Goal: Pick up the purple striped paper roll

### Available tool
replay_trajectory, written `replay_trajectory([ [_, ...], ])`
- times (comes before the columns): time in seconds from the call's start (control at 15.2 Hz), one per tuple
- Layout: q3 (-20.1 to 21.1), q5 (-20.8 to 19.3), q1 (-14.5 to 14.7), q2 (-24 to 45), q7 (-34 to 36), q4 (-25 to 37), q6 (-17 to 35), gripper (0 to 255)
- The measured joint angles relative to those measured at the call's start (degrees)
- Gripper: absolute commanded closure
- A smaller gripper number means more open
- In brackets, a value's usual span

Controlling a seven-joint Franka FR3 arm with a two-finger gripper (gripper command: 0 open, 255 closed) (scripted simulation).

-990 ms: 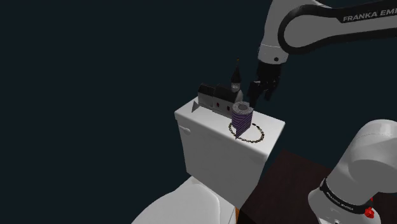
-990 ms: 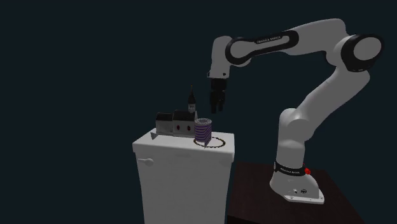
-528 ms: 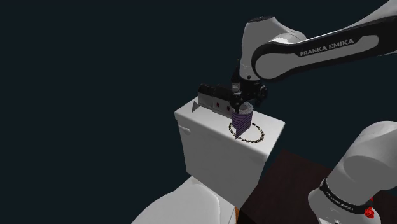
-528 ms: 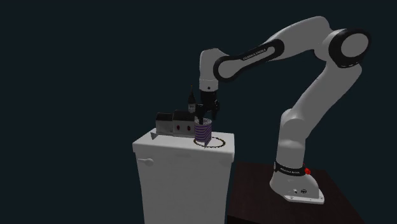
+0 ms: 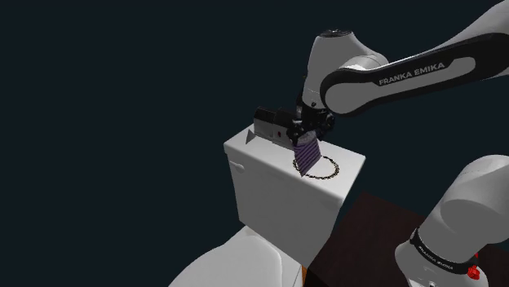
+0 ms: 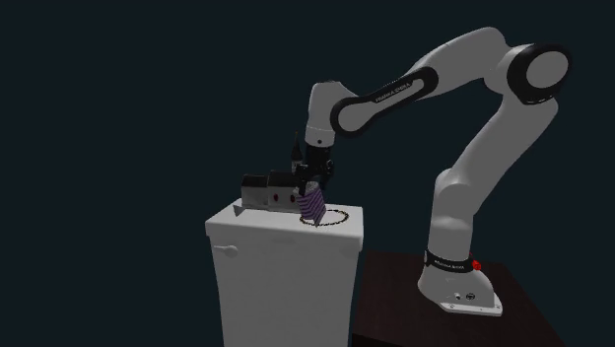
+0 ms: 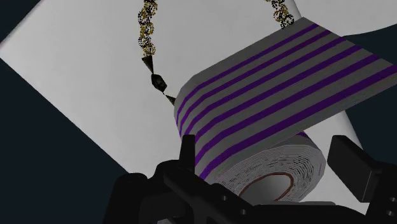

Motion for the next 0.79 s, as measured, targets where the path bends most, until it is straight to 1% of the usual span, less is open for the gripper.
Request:
replay_trajectory([
  [0.13, 0.3, 0.0, 0.1, 0.1, 0.4, -0.6, 1.1, 255],
  [0.46, 0.4, -0.6, -0.5, 1.8, 0.4, 1.0, 0.5, 255],
  [0.66, -0.4, 0.0, -0.2, -0.3, -0.6, -0.5, 1.3, 255],
  [0.79, -0.5, -0.1, -0.2, -0.5, -0.5, 0.0, -4.3, 255],
])
